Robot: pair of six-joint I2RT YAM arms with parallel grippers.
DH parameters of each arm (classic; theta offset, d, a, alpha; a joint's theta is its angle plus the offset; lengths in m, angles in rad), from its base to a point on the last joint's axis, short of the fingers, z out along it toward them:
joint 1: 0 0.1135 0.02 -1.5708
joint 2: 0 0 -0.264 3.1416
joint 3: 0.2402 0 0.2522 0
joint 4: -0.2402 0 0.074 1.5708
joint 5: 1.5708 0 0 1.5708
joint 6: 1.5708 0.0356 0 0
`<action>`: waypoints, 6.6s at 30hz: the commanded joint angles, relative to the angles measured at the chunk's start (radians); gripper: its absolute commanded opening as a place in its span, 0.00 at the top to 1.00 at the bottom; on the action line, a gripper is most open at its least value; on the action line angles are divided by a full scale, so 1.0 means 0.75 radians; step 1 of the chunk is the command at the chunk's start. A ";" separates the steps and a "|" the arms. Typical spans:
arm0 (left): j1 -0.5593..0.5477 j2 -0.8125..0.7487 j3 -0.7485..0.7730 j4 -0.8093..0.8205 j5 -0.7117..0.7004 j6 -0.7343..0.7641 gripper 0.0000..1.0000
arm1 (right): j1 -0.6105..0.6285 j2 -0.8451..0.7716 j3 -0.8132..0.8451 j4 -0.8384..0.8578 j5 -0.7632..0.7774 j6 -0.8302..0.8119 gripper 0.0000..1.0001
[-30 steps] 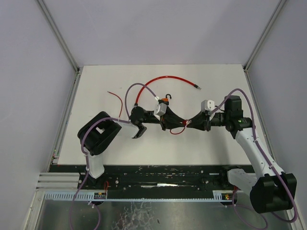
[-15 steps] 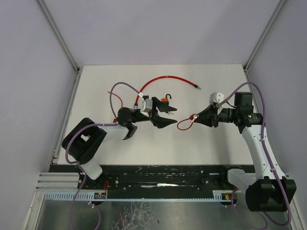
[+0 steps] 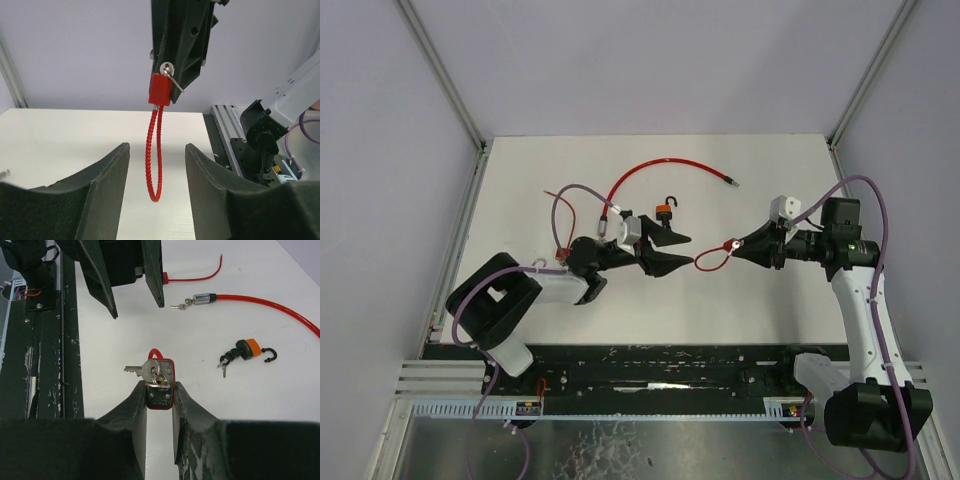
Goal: Lock with the key
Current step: Adjust the lock.
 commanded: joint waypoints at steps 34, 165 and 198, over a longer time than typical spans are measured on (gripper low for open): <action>0.026 -0.327 0.374 -0.706 -0.108 -0.066 0.27 | -0.189 -0.152 -0.025 0.310 -0.084 0.520 1.00; -0.187 -0.115 0.239 -0.897 -0.157 0.601 1.00 | 0.147 0.033 0.047 -0.296 0.140 -0.457 0.11; -0.536 -0.065 0.144 -0.705 -1.294 1.277 1.00 | 0.155 -0.004 -0.388 1.069 0.125 0.916 0.56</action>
